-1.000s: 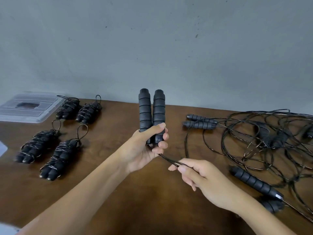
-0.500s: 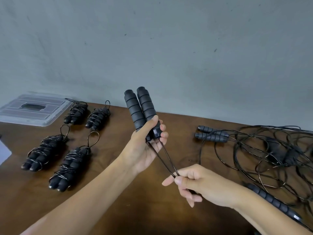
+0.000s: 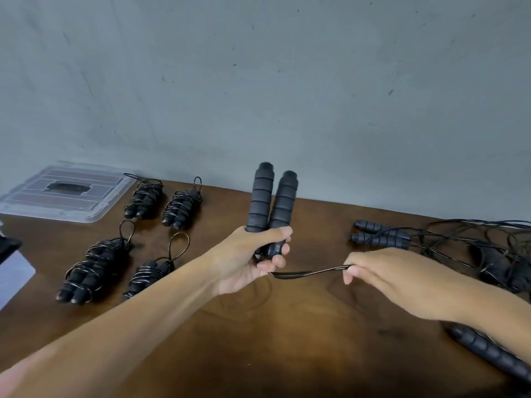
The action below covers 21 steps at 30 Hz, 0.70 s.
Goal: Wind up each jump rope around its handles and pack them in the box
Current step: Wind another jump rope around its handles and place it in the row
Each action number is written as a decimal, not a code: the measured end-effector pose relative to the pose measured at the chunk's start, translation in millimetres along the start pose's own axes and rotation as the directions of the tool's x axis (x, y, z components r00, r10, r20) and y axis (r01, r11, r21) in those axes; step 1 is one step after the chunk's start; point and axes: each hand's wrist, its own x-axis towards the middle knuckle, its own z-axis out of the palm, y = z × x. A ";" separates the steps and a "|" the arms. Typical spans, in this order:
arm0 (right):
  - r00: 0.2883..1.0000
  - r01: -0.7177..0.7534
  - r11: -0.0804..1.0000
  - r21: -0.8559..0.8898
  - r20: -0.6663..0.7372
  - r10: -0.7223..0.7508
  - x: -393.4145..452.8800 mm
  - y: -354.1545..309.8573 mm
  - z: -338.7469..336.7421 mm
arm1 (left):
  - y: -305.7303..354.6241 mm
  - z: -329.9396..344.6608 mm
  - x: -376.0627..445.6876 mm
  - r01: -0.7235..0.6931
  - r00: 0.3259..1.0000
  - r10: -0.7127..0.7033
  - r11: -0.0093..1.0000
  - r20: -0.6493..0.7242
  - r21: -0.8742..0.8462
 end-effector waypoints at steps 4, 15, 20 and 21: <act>0.991 -0.009 0.976 -0.217 -0.135 -0.021 9.7 -6.5 -23.7 | 9.6 -4.6 2.2 0.102 0.987 -0.118 0.984 0.105 0.143; 0.745 -0.171 0.850 -0.498 -0.630 -0.219 36.2 -44.4 -41.5 | 18.4 -13.3 2.6 0.137 0.935 -0.256 0.899 0.246 0.416; 0.868 -0.113 0.892 -0.437 -0.480 -0.125 28.5 -58.9 -52.9 | 29.7 -23.3 -0.5 0.063 0.957 -0.174 0.906 0.232 0.419; 0.898 -0.073 0.928 -0.366 -0.430 -0.099 25.5 -61.8 -54.5 | 31.4 -25.7 -1.3 0.050 0.961 -0.159 0.905 0.227 0.423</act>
